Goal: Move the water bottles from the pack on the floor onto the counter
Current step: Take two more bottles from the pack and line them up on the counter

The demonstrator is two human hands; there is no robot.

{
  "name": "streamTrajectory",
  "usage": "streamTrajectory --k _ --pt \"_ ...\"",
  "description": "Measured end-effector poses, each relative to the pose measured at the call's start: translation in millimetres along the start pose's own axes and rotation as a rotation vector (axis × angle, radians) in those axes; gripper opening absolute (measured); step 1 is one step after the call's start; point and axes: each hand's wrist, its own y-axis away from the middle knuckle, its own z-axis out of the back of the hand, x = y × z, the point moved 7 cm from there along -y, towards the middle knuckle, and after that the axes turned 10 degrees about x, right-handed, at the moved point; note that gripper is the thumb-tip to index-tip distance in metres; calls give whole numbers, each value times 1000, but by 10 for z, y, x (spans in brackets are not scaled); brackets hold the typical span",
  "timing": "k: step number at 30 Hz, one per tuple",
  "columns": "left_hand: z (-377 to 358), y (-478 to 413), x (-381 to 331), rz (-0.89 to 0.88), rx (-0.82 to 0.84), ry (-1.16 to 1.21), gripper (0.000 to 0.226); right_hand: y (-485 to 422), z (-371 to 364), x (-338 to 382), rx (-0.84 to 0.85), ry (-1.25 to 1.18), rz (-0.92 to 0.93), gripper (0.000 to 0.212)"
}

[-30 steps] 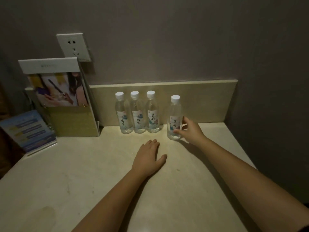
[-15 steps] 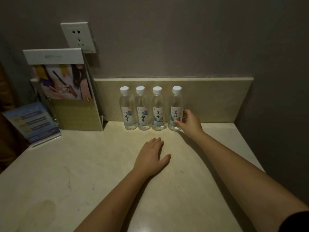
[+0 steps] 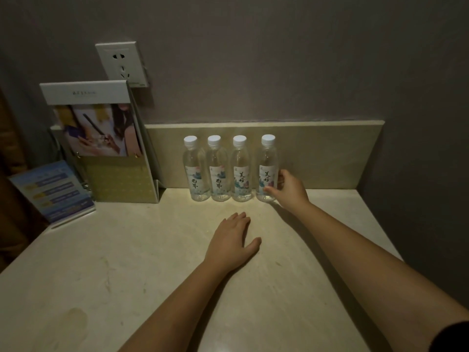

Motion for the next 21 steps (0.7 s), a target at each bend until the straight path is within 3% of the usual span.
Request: streamTrajectory --k 8,13,21 --pt "15 -8 0 -4 5 12 70 23 -14 -7 18 -40 -17 58" --pt "17 -9 7 8 20 13 70 219 -92 -84 50 -82 -43 86" --pt "21 -5 -8 1 19 0 67 702 131 -319 -8 5 -130 56"
